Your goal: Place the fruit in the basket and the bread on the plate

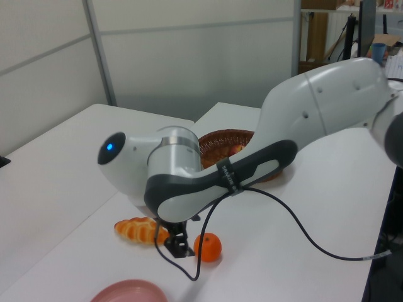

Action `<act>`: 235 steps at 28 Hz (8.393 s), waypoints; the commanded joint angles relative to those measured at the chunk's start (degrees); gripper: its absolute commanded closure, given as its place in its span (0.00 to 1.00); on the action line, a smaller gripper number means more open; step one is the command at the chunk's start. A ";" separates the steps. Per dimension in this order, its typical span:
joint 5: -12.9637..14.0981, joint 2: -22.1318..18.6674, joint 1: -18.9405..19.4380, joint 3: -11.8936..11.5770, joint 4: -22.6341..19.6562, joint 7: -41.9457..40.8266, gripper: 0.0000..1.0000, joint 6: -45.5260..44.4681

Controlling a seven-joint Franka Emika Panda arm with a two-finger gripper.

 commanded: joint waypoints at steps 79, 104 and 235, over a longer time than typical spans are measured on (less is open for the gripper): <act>2.70 8.35 -38.22 -11.39 4.07 -11.43 0.00 42.90; 12.72 5.71 -14.32 -9.72 1.79 -3.79 0.00 42.72; 12.63 -11.51 -2.17 -0.93 4.34 -1.67 0.00 -3.77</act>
